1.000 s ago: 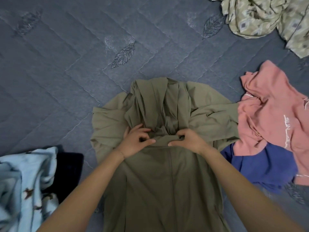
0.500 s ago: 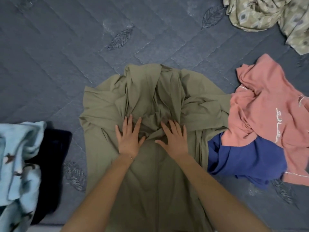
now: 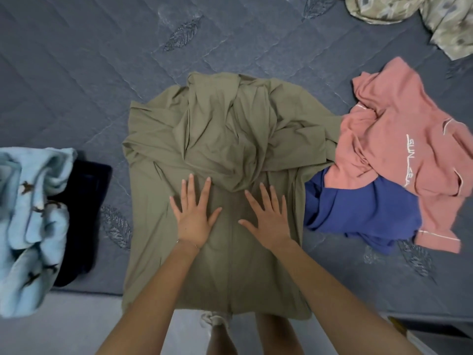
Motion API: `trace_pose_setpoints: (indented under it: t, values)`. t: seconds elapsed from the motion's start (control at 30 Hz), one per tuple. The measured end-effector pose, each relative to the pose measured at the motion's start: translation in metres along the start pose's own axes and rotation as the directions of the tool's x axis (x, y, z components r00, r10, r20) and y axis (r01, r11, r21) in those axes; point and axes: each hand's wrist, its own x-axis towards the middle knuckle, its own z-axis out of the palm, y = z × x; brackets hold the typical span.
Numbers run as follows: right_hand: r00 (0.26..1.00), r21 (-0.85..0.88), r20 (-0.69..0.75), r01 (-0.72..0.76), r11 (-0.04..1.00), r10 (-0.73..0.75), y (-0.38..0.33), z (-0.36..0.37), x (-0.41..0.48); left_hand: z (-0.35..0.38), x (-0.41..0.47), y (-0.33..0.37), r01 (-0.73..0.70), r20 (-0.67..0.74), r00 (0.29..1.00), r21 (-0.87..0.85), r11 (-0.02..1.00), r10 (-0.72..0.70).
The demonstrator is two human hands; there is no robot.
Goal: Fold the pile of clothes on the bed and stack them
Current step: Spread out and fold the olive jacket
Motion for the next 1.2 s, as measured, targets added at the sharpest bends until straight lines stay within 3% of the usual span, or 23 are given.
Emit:
trace_pose_setpoints:
  t: [0.37,0.7,0.77,0.9,1.03,1.1,1.2]
  values:
    - [0.981,0.062,-0.164,-0.095,0.994,0.104,-0.02,0.066,-0.099,0.019,-0.089,-0.04,-0.087,0.157,0.984,0.042,0.995,0.079]
    - [0.95,0.078,-0.151,-0.264,0.961,0.273,-0.023,0.088,-0.16,0.03,-0.167,-0.102,-0.097,0.022,0.995,0.112,0.989,0.095]
    - [0.927,0.078,-0.074,-0.361,0.929,0.367,-0.016,0.092,-0.165,0.034,-0.177,-0.12,-0.013,0.007,1.0,0.082,0.997,0.013]
    - [0.869,0.124,0.087,-0.495,0.86,0.488,-0.011,0.102,-0.165,0.047,-0.195,-0.145,0.241,-0.003,0.97,-0.155,0.958,-0.245]
    - [0.845,0.267,0.031,-0.522,0.81,0.535,-0.016,0.104,-0.168,0.051,-0.199,-0.157,0.338,-0.092,0.922,-0.283,0.898,-0.376]
    - [0.809,0.382,-0.005,-0.541,0.749,0.588,-0.016,0.103,-0.17,0.049,-0.195,-0.161,0.425,-0.131,0.855,-0.376,0.823,-0.501]
    - [0.747,0.526,0.023,-0.574,0.628,0.664,-0.018,0.105,-0.172,0.046,-0.194,-0.164,0.547,-0.038,0.778,-0.451,0.705,-0.628]
